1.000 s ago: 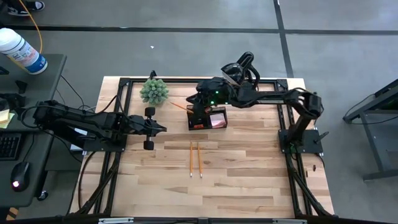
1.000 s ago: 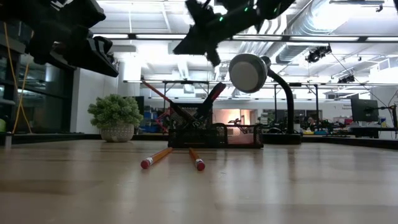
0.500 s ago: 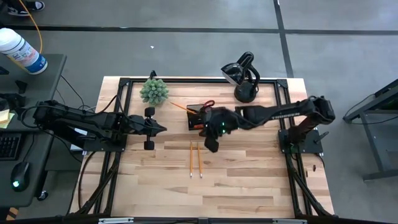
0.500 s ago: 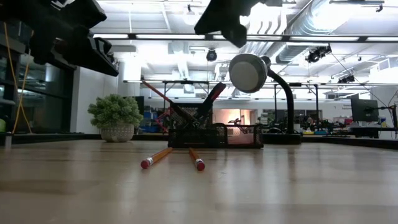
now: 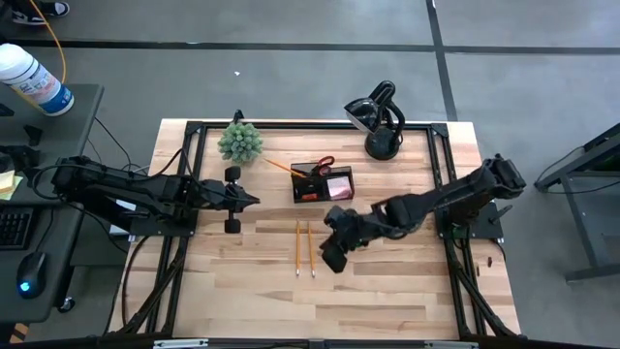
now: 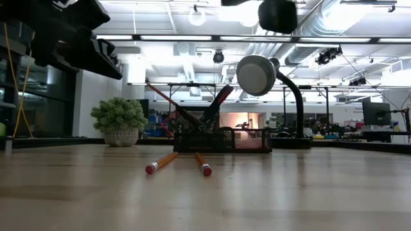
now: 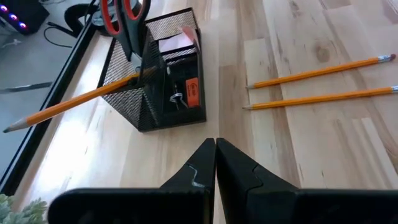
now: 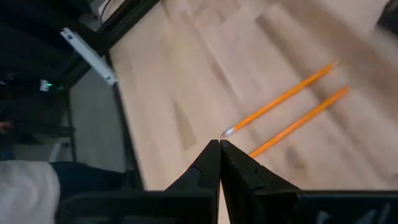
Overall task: Pick and place office supplies into organizer
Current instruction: Put the left pencil into the desk organizer
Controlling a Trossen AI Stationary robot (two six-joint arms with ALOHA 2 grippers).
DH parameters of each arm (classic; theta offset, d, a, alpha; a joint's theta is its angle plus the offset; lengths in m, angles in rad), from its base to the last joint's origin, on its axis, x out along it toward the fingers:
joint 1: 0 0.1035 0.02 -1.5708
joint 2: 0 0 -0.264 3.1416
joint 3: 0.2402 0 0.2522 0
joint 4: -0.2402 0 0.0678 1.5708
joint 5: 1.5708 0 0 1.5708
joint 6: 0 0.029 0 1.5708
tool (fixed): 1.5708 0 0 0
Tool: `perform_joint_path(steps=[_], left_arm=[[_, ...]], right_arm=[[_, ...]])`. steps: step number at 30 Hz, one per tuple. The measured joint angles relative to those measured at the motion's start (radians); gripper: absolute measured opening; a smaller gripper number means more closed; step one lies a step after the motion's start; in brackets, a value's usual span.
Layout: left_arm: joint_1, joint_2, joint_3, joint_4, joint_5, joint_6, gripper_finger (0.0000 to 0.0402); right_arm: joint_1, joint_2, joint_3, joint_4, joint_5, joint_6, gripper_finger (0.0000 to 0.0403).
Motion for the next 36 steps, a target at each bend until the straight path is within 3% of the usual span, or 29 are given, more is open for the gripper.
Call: perform_joint_path(steps=[6, 11, 14, 18, 24, 29, 32, 36], left_arm=[[0.0, 0.0, 0.0, 0.001, 0.032, -0.039, 0.0003], [0.0, 0.0, 0.0, 0.015, 0.17, -0.237, 0.0003], [0.0, 0.015, 0.0, 0.016, 0.251, -0.321, 0.0003], [0.0, 0.047, 0.0, 0.014, 0.345, -0.524, 0.0003], [0.0, 0.125, 0.0, 0.011, 0.534, -0.619, 0.0003], [-0.019, 0.205, 0.0, 0.072, 0.658, -0.827, 0.0003], [-0.095, 0.253, 0.035, 0.129, 0.598, -0.915, 0.0001], [-0.24, 0.325, 0.143, 0.075, 0.361, -1.039, 0.0]], right_arm=[[0.09, 0.026, 0.0, -0.013, 0.004, 0.148, 0.0004], [0.101, 0.056, 0.0, -0.04, -0.08, 0.186, 0.0002], [0.071, 0.075, 0.0, -0.042, -0.165, 0.113, 0.0001], [0.032, 0.09, 0.0, -0.053, -0.17, 0.031, 0.0001], [-0.028, 0.135, 0.0, -0.159, -0.196, -0.145, 0.0015], [-0.055, 0.213, 0.0, -0.214, -0.191, -0.264, 0.0027], [-0.056, 0.248, -0.001, -0.259, -0.074, -0.234, 0.0034], [-0.041, 0.261, -0.001, -0.312, 0.073, -0.115, 0.004]])
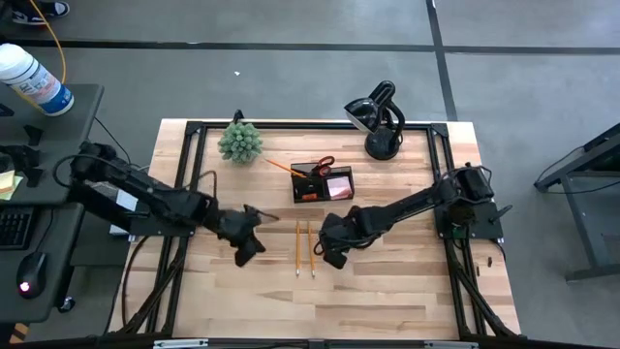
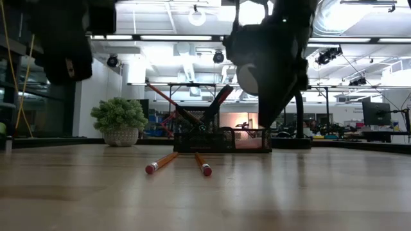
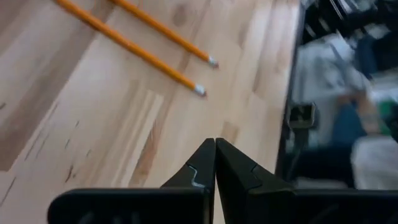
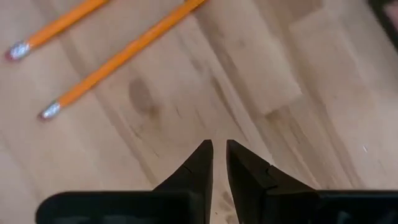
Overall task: Pick and place office supplies into organizer
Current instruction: Put the left pencil into the desk organizer
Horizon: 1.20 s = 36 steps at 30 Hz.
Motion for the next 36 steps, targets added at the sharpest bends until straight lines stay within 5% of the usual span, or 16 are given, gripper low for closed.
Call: perform_joint_path(steps=[8, 13, 23, 28, 36], left_arm=[[-0.36, 0.236, 0.218, -0.022, -0.562, -0.326, 0.0], [-0.481, 0.436, 0.348, -0.027, -0.792, -0.491, 0.0], [-0.446, 0.685, 0.55, -0.103, -0.811, -0.514, 0.0], [-0.415, 0.7, 0.554, -0.116, -0.807, -0.505, 0.0], [-0.327, 0.7, 0.554, -0.126, -0.772, -0.562, 0.0]], right_arm=[[0.005, -0.003, -0.001, -0.095, 0.164, 0.249, 0.0037], [-0.017, -0.004, -0.002, -0.097, 0.12, 0.326, 0.0039], [-0.033, -0.101, -0.002, -0.079, -0.036, 0.1, 0.0006], [-0.04, -0.237, -0.002, -0.075, -0.021, -0.117, 0.0006], [-0.093, -0.413, -0.002, -0.047, -0.142, -0.325, 0.0004]])
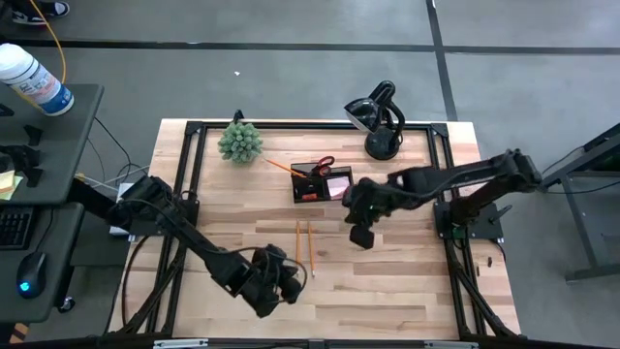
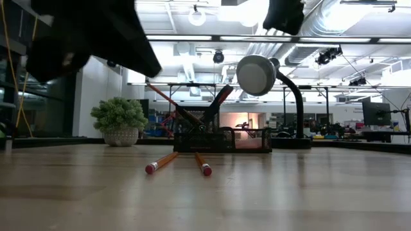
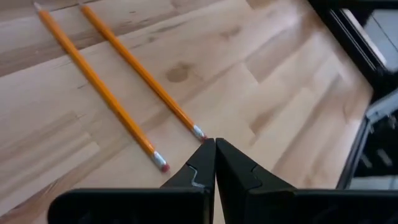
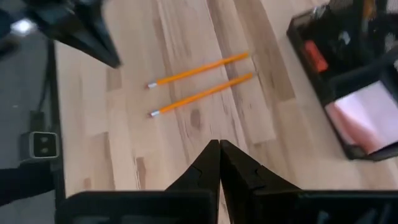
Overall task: Pick and place office supplies into organizer
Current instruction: Put the left pencil into the desk organizer
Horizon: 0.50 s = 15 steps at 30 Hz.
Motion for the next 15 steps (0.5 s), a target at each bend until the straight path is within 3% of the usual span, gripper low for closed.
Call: perform_joint_path(steps=[6, 10, 15], left_arm=[[0.063, 0.0, 0.037, -0.064, 0.053, -0.135, 0.0], [0.104, 0.017, 0.139, -0.258, 0.148, -0.191, 0.0], [0.131, 0.065, 0.301, -0.491, 0.223, -0.244, 0.0]], right_arm=[[-0.048, -0.044, 0.0, -0.001, -0.109, -0.184, 0.0003], [-0.052, -0.043, 0.0, -0.013, -0.19, -0.345, 0.0002], [-0.087, -0.043, 0.0, -0.027, -0.212, -0.362, 0.0005]])
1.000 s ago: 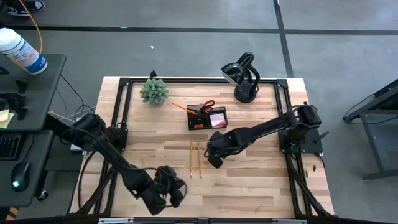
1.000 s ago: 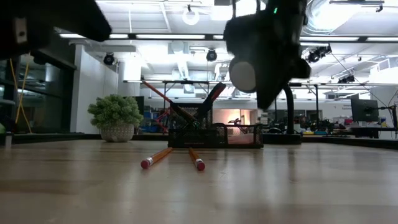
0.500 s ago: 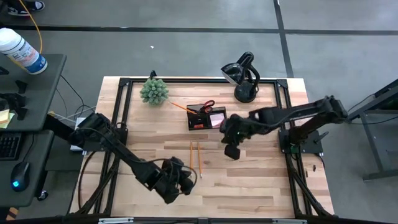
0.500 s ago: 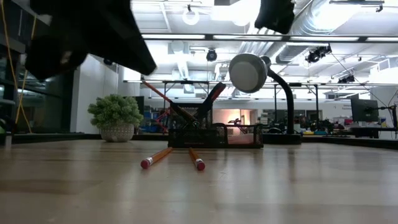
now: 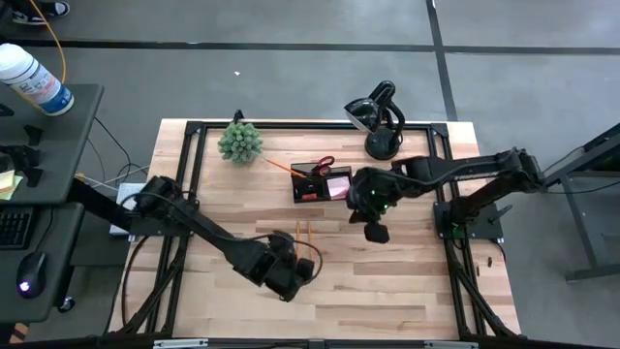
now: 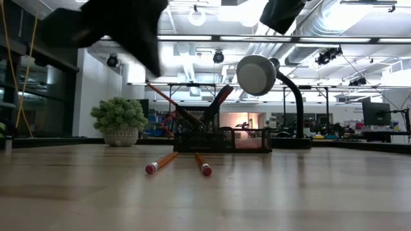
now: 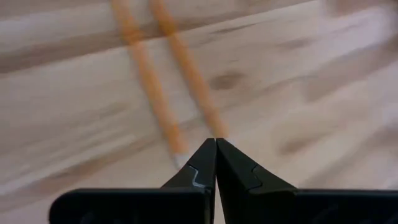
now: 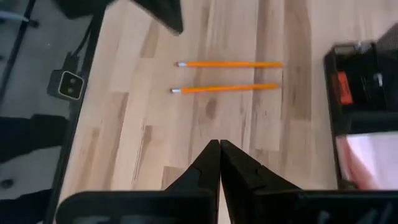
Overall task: Pick and place office supplies into organizer
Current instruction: Put the left pencil into the desk organizer
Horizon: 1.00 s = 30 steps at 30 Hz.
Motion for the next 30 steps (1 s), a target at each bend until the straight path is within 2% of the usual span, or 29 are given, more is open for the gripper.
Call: perform_joint_path(steps=[1, 6, 8, 17, 26, 30], left_arm=[[0.002, 0.015, 0.023, -0.051, 0.013, -0.002, 0.0], [0.018, 0.125, 0.131, -0.051, 0.066, 0.005, 0.0], [0.018, 0.177, 0.166, -0.007, 0.081, -0.008, 0.0], [0.017, 0.283, 0.256, -0.057, 0.088, -0.013, 0.0], [0.011, 0.325, 0.252, 0.027, 0.093, 0.153, 0.0001], [0.012, 0.324, 0.256, 0.085, 0.158, 0.284, 0.0001]], right_arm=[[-0.013, 0.0, 0.0, -0.006, -0.029, 0.0, 0.0006], [-0.075, 0.0, 0.0, -0.002, -0.154, -0.035, 0.0002], [-0.097, 0.0, 0.0, -0.005, -0.15, -0.037, 0.0002], [-0.151, 0.001, 0.0, -0.058, -0.158, -0.084, 0.0002], [-0.172, 0.001, 0.0, -0.053, -0.166, -0.08, 0.0006], [-0.179, 0.001, 0.0, -0.047, -0.173, -0.06, 0.0002]])
